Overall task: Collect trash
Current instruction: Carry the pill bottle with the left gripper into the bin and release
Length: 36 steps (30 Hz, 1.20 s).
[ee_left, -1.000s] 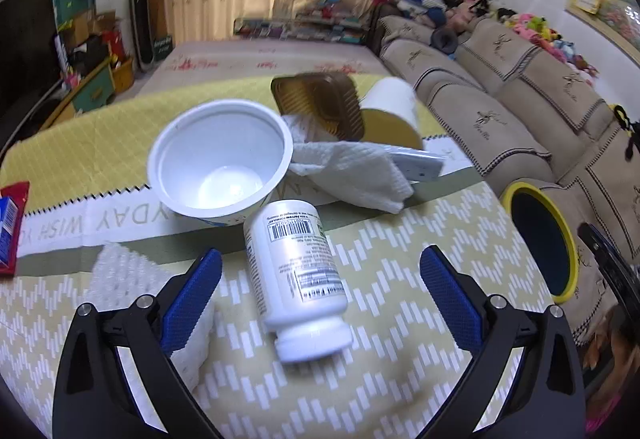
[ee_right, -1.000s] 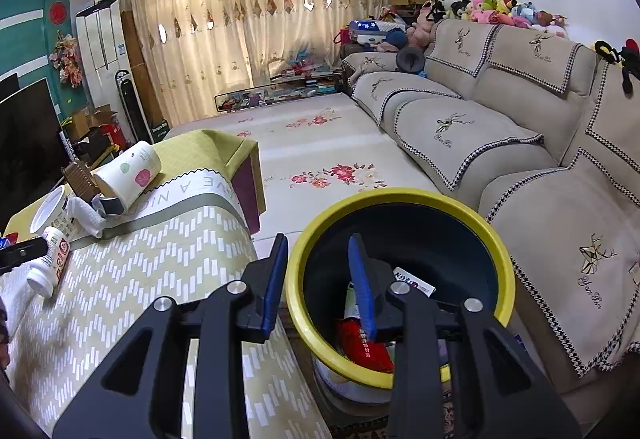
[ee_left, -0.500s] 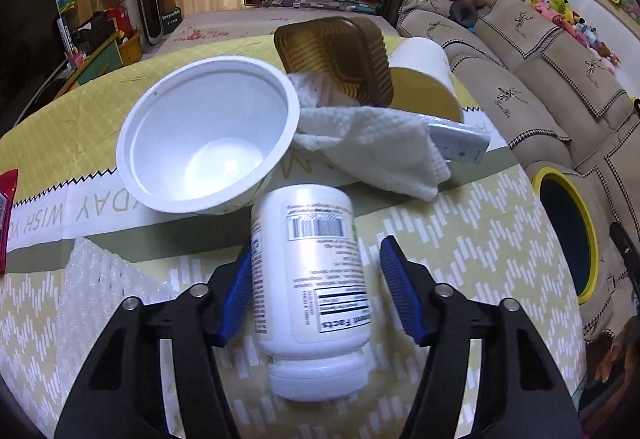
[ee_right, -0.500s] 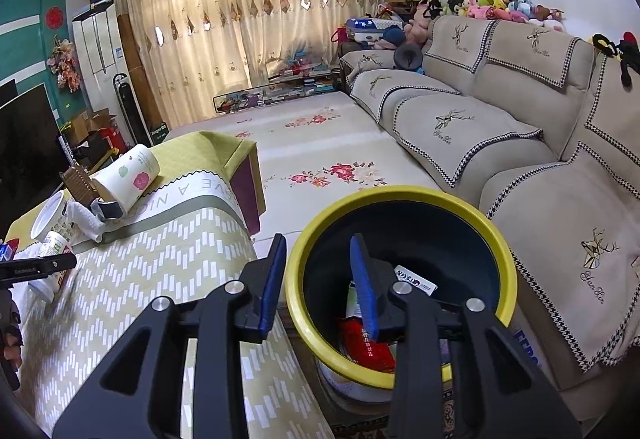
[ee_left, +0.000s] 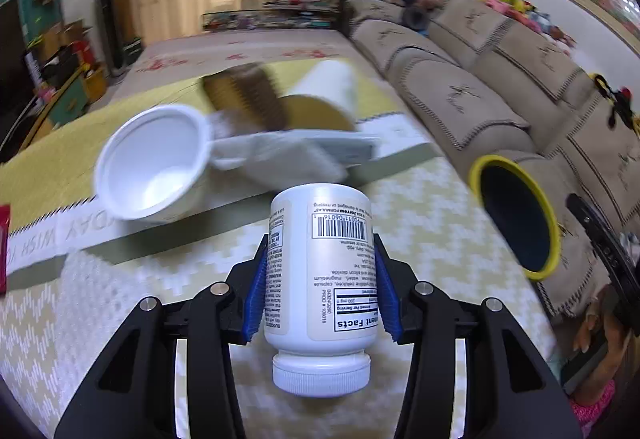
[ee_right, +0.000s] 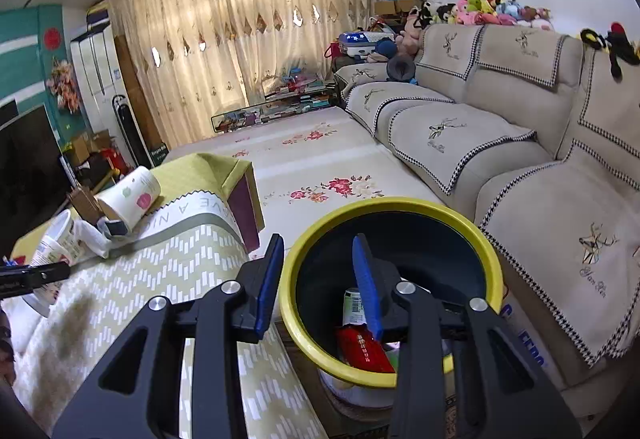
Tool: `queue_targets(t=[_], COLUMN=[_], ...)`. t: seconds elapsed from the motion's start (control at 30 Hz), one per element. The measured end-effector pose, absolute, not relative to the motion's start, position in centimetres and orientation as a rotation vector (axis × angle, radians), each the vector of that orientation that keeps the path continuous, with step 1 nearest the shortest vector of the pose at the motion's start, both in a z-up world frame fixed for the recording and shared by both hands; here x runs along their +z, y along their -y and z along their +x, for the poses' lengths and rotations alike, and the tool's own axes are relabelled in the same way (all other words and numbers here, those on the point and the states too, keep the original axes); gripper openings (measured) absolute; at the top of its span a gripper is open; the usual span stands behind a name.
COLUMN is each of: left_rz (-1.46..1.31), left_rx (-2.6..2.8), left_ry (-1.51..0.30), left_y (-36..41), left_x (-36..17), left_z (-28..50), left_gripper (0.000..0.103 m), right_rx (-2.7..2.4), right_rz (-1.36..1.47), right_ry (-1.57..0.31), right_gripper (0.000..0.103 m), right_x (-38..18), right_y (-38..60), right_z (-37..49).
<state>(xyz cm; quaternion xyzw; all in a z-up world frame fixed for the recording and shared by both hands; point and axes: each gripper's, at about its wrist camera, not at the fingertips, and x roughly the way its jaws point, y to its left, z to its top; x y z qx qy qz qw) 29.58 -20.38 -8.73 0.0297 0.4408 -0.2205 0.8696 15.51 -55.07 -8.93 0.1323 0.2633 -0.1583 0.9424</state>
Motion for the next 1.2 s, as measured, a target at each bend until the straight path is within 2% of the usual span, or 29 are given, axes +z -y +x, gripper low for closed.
queue_targets(t=[0.4, 0.8, 0.87, 0.9, 0.93, 1.07, 1.2], left_rz=[0.114, 0.158, 0.157, 0.149, 0.138, 0.109, 0.070], left_rx=[-0.739, -0.865, -0.857, -0.846, -0.843, -0.867, -0.823], left_ry=[-0.904, -1.014, -1.010, -1.001, -0.989, -0.921, -0.820], left_y=[35.6, 52.1, 53.1, 53.3, 53.2, 49.8, 43.2], left_x=[-5.8, -10.4, -11.1, -11.0, -11.0, -9.1, -6.3], left_z=[27.2, 28.2, 28.7, 28.7, 28.7, 27.8, 26.6], left_gripper=[0.047, 0.047, 0.060, 0.072, 0.075, 0.076, 0.087], right_rx=[-0.420, -0.541, -0.546, -0.545, -0.542, -0.508, -0.472], right_rz=[0.307, 0.376, 0.381, 0.381, 0.380, 0.372, 0.366], right_ry=[-0.475, -0.453, -0.453, -0.454, -0.456, -0.467, -0.476], right_gripper=[0.038, 0.039, 0.039, 0.039, 0.039, 0.039, 0.042], right_x=[-7.3, -7.7, -7.7, -7.7, -7.8, -7.9, -8.1], right_y=[60.2, 65.8, 66.0, 66.0, 66.0, 65.2, 64.0], right_z=[9.6, 4.6, 4.5, 4.6, 4.8, 5.9, 7.3])
